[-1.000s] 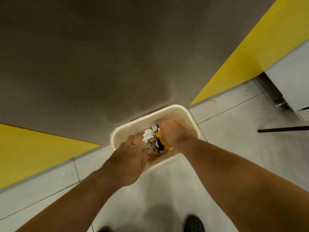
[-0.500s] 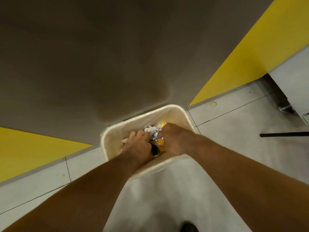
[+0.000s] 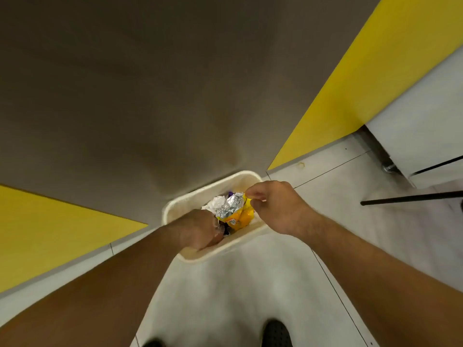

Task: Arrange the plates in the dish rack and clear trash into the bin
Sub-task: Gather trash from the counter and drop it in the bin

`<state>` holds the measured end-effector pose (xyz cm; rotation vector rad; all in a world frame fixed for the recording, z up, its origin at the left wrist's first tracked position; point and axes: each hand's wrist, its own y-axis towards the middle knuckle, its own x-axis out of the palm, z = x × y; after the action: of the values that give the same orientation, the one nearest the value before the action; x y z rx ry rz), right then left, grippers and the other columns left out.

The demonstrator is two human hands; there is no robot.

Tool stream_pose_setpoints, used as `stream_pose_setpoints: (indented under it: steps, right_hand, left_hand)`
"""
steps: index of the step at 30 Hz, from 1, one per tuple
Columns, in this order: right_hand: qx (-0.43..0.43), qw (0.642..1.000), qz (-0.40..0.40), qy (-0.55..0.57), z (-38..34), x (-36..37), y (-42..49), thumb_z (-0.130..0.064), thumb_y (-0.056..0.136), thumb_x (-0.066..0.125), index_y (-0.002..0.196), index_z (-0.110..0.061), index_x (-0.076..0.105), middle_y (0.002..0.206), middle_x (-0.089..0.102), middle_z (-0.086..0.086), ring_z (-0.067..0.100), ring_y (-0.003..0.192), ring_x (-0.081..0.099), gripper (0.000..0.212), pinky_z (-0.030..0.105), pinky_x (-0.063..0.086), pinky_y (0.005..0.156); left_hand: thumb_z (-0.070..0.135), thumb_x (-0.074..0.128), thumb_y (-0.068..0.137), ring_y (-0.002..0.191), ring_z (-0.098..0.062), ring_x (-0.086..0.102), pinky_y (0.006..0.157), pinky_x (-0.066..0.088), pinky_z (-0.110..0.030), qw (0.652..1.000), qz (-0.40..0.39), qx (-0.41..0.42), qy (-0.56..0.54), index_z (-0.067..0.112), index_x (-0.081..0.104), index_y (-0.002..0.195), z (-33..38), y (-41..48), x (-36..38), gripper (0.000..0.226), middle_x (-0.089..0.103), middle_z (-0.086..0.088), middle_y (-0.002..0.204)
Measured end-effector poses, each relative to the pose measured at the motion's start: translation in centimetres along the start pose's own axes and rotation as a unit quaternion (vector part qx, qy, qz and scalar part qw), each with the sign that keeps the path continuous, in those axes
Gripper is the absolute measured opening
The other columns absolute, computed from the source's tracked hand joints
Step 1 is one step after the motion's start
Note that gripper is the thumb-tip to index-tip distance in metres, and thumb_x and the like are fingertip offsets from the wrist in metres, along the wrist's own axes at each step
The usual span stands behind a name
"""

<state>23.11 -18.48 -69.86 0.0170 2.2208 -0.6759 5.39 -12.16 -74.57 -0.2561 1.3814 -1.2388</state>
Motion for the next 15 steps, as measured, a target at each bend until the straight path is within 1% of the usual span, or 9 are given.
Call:
stream_pose_setpoints:
  steps: [1, 3, 5, 7, 11, 13, 15]
  right_hand:
    - [-0.007, 1.000, 0.007, -0.001, -0.8, -0.8, -1.2, -0.019, 0.090, 0.057, 0.115, -0.024, 0.067, 0.116, 0.066, 0.001, 0.018, 0.102, 0.062, 0.028, 0.031, 0.050, 0.090]
    - [-0.035, 0.999, 0.025, -0.013, -2.9, -2.6, -3.7, -0.023, 0.089, 0.058, 0.116, -0.026, 0.066, 0.116, 0.065, -0.001, 0.017, 0.102, 0.060, 0.028, 0.029, 0.048, 0.090]
    - [-0.070, 0.996, 0.045, -0.030, -5.2, -4.6, -6.2, -0.024, 0.089, 0.057, 0.114, -0.024, 0.066, 0.116, 0.063, -0.002, 0.018, 0.105, 0.057, 0.027, 0.028, 0.045, 0.091]
    - [-0.089, 0.993, 0.070, -0.037, -8.0, -6.8, -8.8, -0.027, 0.089, 0.057, 0.114, -0.023, 0.065, 0.117, 0.062, -0.004, 0.018, 0.106, 0.055, 0.026, 0.029, 0.043, 0.092]
    - [-0.118, 0.986, 0.116, -0.028, -14.3, -12.3, -14.4, -0.034, 0.088, 0.059, 0.111, -0.025, 0.065, 0.113, 0.063, -0.006, 0.015, 0.104, 0.057, 0.025, 0.032, 0.046, 0.090]
    - [-0.141, 0.980, 0.138, -0.023, -17.7, -15.3, -17.4, -0.035, 0.087, 0.061, 0.109, -0.024, 0.066, 0.109, 0.065, -0.007, 0.014, 0.102, 0.058, 0.025, 0.032, 0.047, 0.087]
    - [-0.158, 0.974, 0.159, -0.031, -21.0, -18.3, -20.6, -0.037, 0.086, 0.062, 0.110, -0.023, 0.066, 0.109, 0.066, -0.006, 0.015, 0.103, 0.058, 0.028, 0.032, 0.048, 0.087]
  left_hand:
    - [0.031, 0.040, 0.095, 0.094, -0.024, 0.059, 0.074, 0.046, -0.032, 1.000, 0.023, 0.004, 0.000, 0.011, 0.063, 0.100, 0.5, -2.5, -1.3, 0.031, 0.064, -0.006, 0.104]
    - [0.037, 0.044, 0.093, 0.099, -0.022, 0.058, 0.082, 0.048, -0.036, 0.992, 0.122, 0.021, -0.018, 0.018, 0.060, 0.105, 1.0, -7.6, -3.4, 0.028, 0.062, -0.001, 0.107]
    - [0.043, 0.043, 0.094, 0.103, -0.018, 0.053, 0.085, 0.045, -0.035, 0.970, 0.234, 0.049, -0.034, 0.027, 0.057, 0.109, 1.6, -13.0, -5.5, 0.026, 0.058, 0.006, 0.109]
    - [0.048, 0.040, 0.095, 0.103, -0.014, 0.050, 0.084, 0.044, -0.032, 0.949, 0.304, 0.077, -0.033, 0.031, 0.056, 0.109, 2.4, -18.4, -7.9, 0.027, 0.055, 0.011, 0.107]
    - [0.054, 0.031, 0.093, 0.092, -0.009, 0.050, 0.075, 0.046, -0.033, 0.919, 0.374, 0.110, -0.049, 0.031, 0.056, 0.095, 3.8, -29.0, -13.7, 0.034, 0.053, 0.014, 0.093]
    - [0.056, 0.028, 0.092, 0.089, -0.006, 0.050, 0.073, 0.047, -0.033, 0.908, 0.395, 0.133, -0.040, 0.033, 0.055, 0.095, 4.6, -33.8, -16.5, 0.035, 0.053, 0.015, 0.092]
    - [0.059, 0.026, 0.090, 0.090, -0.004, 0.051, 0.075, 0.048, -0.033, 0.902, 0.401, 0.156, -0.035, 0.035, 0.054, 0.099, 5.5, -38.4, -19.4, 0.037, 0.053, 0.018, 0.094]
